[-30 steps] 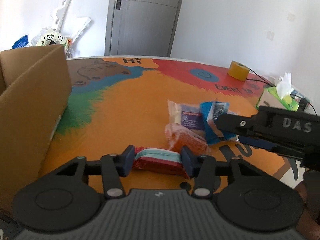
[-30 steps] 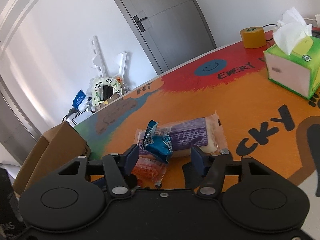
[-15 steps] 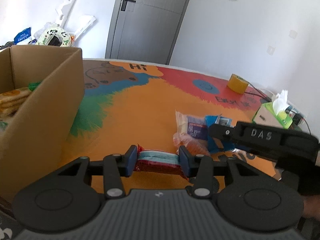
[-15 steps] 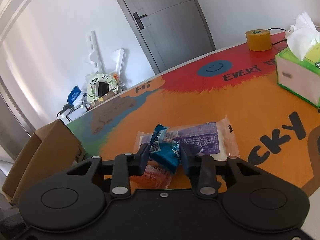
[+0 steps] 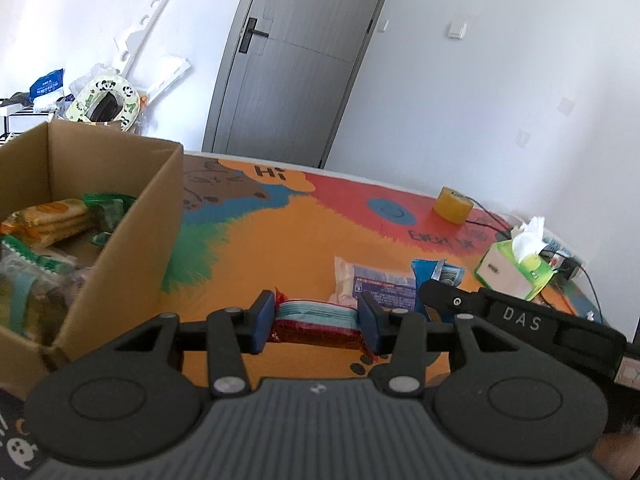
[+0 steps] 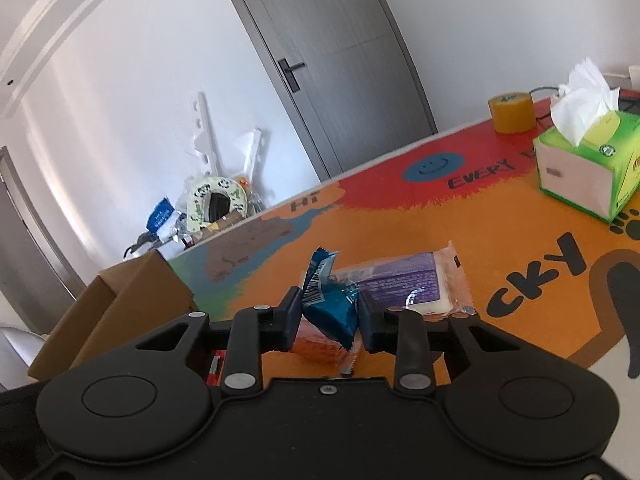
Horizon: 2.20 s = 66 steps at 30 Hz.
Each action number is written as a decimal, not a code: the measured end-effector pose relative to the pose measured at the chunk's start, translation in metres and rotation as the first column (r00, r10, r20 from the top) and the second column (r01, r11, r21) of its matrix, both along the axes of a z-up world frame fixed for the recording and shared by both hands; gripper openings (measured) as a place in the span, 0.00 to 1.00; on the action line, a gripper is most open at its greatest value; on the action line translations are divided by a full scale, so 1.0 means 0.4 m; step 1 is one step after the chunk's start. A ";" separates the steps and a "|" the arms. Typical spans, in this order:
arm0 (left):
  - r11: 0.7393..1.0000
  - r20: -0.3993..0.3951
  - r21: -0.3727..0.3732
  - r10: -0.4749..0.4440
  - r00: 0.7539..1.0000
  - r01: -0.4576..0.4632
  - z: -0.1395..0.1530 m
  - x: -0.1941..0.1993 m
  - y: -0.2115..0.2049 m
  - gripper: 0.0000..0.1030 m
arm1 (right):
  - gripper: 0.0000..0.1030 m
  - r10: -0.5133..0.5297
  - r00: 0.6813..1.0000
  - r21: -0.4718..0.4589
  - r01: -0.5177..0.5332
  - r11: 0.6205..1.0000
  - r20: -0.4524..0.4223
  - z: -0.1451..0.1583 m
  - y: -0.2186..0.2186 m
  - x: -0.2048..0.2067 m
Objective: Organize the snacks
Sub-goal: 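Carry both held snacks over the cardboard box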
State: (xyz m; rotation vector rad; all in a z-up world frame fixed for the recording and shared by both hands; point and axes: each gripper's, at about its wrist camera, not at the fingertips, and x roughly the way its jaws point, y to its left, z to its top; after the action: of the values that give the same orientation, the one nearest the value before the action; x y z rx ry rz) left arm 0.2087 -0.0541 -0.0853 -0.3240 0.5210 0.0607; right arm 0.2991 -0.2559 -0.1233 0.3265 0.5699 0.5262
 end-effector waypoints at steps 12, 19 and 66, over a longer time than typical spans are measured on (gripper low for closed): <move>0.999 0.081 -0.004 0.033 0.996 -0.032 0.051 -0.104 0.030 0.43 | 0.27 0.027 0.998 0.034 -0.029 0.999 0.061 0.027 0.015 -0.090; 0.999 0.127 -0.001 0.046 0.991 -0.046 0.087 -0.155 0.048 0.42 | 0.27 0.040 0.995 0.045 -0.044 0.998 0.095 0.060 0.032 -0.125; 0.943 0.161 -0.078 0.331 0.930 -0.322 0.133 -0.232 0.413 0.57 | 0.27 0.310 0.945 0.015 -0.313 0.950 0.106 0.148 0.372 -0.094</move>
State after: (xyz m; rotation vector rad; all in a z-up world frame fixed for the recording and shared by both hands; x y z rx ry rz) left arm 0.1158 0.1110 -0.0320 -0.4598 0.2928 0.3411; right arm 0.2616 -0.1069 -0.0640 0.2380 0.5162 0.8539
